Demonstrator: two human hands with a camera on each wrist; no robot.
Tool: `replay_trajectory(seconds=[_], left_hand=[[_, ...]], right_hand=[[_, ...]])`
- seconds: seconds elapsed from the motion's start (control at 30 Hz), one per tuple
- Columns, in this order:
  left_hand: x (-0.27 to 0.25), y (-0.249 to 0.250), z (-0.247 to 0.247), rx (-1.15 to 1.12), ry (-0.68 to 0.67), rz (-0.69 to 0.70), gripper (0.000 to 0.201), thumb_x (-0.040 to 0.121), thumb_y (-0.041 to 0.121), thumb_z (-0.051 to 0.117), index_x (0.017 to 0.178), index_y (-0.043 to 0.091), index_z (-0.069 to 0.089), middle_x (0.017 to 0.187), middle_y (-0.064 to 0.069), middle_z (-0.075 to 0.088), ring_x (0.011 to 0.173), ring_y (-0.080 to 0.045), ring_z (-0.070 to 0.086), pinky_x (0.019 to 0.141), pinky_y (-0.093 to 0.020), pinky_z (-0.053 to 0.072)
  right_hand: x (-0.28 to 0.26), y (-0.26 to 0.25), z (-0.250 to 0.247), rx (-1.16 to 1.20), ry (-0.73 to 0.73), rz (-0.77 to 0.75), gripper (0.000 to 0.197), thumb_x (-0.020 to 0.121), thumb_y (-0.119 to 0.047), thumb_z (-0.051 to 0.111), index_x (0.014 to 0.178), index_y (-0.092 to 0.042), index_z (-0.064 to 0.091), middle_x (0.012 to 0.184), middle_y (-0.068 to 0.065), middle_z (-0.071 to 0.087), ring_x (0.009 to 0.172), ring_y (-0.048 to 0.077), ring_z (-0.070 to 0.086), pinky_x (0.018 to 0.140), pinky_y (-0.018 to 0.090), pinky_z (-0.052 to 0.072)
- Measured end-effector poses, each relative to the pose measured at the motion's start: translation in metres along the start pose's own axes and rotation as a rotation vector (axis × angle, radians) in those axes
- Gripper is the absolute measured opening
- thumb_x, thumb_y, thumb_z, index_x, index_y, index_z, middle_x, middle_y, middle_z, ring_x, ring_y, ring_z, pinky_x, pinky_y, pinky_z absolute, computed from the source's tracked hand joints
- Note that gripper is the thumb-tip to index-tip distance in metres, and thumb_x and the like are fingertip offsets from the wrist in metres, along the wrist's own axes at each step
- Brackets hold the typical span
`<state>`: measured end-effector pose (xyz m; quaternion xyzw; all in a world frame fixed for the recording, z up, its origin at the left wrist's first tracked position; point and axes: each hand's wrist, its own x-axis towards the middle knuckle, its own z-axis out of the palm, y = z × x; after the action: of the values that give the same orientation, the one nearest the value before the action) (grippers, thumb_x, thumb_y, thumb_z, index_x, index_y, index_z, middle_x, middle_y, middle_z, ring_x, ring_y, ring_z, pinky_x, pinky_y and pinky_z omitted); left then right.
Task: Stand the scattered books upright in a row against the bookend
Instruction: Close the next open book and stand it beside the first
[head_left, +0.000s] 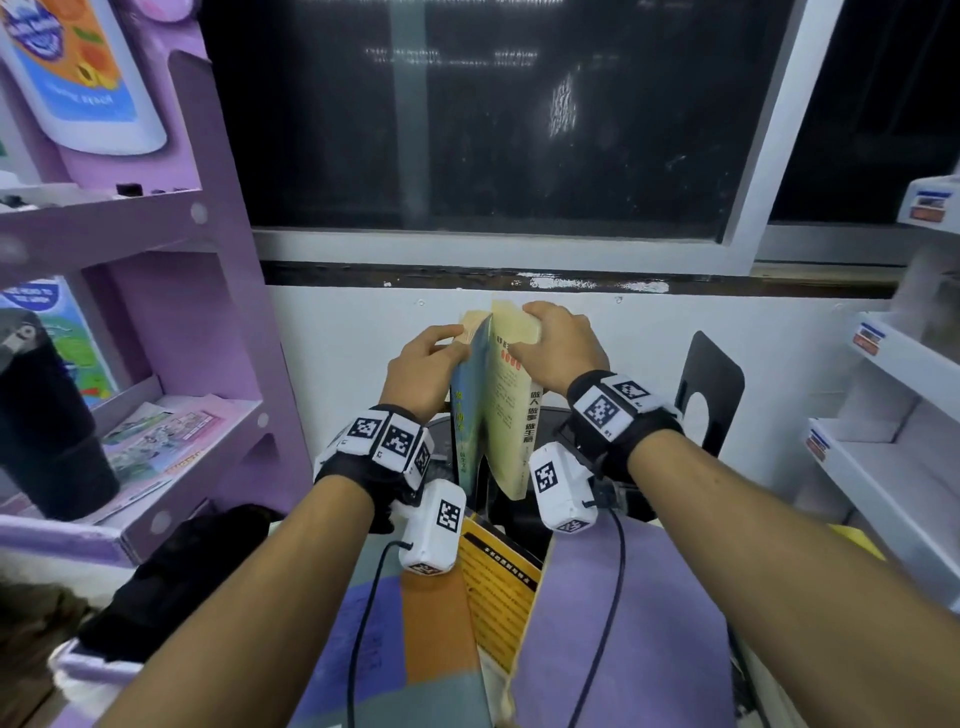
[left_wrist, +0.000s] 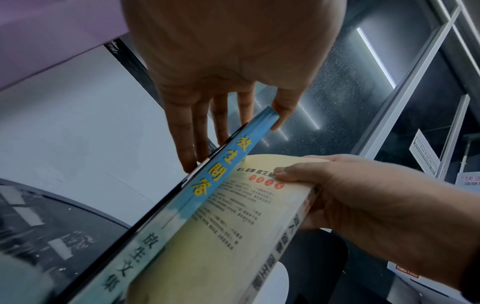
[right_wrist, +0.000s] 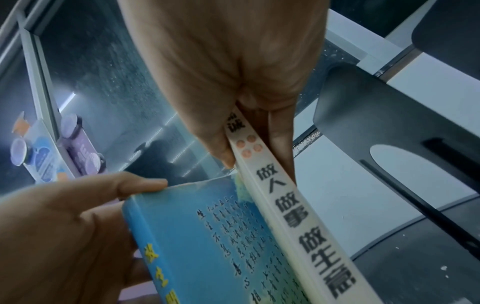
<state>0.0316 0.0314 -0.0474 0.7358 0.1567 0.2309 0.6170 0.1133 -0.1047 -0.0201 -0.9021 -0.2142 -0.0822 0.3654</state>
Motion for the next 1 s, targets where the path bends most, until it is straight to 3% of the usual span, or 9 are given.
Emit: replay_trajectory(seconds=[0.13,0.27,0.37,0.43,0.5,0.57,0.67,0.87,1.0], left_hand=[[0.001,-0.002,-0.001,-0.022,-0.016,0.007,0.029,0.082,0.031,0.060,0.110,0.033,0.066,0.106,0.002,0.068,0.101,-0.024,0.065,0.084,-0.046,0.057],[0.002,-0.003,-0.001,-0.034,-0.026,0.012,0.027,0.082,0.030,0.060,0.108,0.033,0.067,0.105,0.002,0.068,0.102,-0.025,0.064,0.089,-0.048,0.054],[0.000,-0.002,-0.002,-0.037,-0.026,0.014,0.027,0.082,0.030,0.060,0.107,0.033,0.067,0.104,0.003,0.068,0.101,-0.025,0.065,0.091,-0.049,0.053],[0.000,-0.002,-0.003,-0.057,-0.035,0.008,0.025,0.085,0.027,0.060,0.110,0.030,0.067,0.108,0.000,0.067,0.100,-0.026,0.065,0.087,-0.046,0.055],[0.001,-0.003,-0.004,-0.089,-0.045,0.000,0.025,0.089,0.023,0.059,0.113,0.027,0.065,0.111,-0.003,0.065,0.096,-0.026,0.065,0.075,-0.039,0.058],[0.001,-0.003,-0.004,-0.116,-0.058,-0.007,0.026,0.090,0.021,0.058,0.115,0.025,0.065,0.113,-0.004,0.064,0.092,-0.025,0.064,0.064,-0.032,0.056],[0.000,-0.002,-0.003,-0.139,-0.075,-0.010,0.027,0.090,0.019,0.057,0.116,0.024,0.064,0.113,-0.005,0.064,0.088,-0.023,0.064,0.057,-0.028,0.053],[0.001,-0.001,-0.002,-0.164,-0.083,-0.019,0.027,0.091,0.018,0.058,0.116,0.024,0.064,0.111,-0.003,0.066,0.085,-0.021,0.065,0.054,-0.028,0.054],[0.002,-0.002,-0.003,-0.174,-0.086,-0.023,0.027,0.090,0.018,0.058,0.116,0.024,0.063,0.107,-0.004,0.067,0.082,-0.019,0.067,0.055,-0.030,0.055]], right_hand=[[0.005,0.000,0.016,0.019,-0.023,-0.023,0.061,0.087,-0.024,0.065,0.144,-0.021,0.044,0.139,0.013,0.051,0.123,0.030,0.051,0.093,0.043,0.052],[0.010,0.001,0.026,0.003,-0.043,-0.041,0.061,0.088,-0.023,0.064,0.145,-0.020,0.042,0.142,0.010,0.049,0.133,0.029,0.039,0.102,0.039,0.045],[0.010,-0.003,0.029,0.003,-0.071,-0.072,0.063,0.087,-0.023,0.065,0.145,-0.017,0.040,0.142,0.012,0.049,0.130,0.030,0.043,0.097,0.042,0.049],[0.009,-0.007,0.030,-0.003,-0.113,-0.088,0.064,0.087,-0.023,0.065,0.145,-0.016,0.039,0.139,0.015,0.050,0.119,0.031,0.055,0.089,0.036,0.053],[0.007,-0.012,0.028,0.021,-0.169,-0.078,0.065,0.087,-0.022,0.063,0.146,-0.016,0.036,0.135,0.016,0.052,0.107,0.030,0.063,0.078,0.031,0.055],[0.003,-0.015,0.024,0.046,-0.249,-0.055,0.067,0.087,-0.021,0.061,0.147,-0.016,0.033,0.129,0.015,0.054,0.095,0.030,0.067,0.072,0.036,0.059],[-0.003,-0.020,0.019,0.045,-0.387,-0.032,0.065,0.083,-0.017,0.063,0.141,-0.016,0.033,0.117,0.014,0.058,0.089,0.030,0.069,0.068,0.043,0.061],[-0.010,-0.020,0.014,0.165,-0.521,-0.002,0.070,0.076,-0.005,0.073,0.133,-0.017,0.035,0.108,0.016,0.062,0.086,0.032,0.071,0.071,0.048,0.061],[-0.012,-0.017,0.011,0.269,-0.597,0.025,0.082,0.073,0.008,0.076,0.137,-0.017,0.031,0.107,0.017,0.058,0.096,0.036,0.069,0.079,0.051,0.059]])
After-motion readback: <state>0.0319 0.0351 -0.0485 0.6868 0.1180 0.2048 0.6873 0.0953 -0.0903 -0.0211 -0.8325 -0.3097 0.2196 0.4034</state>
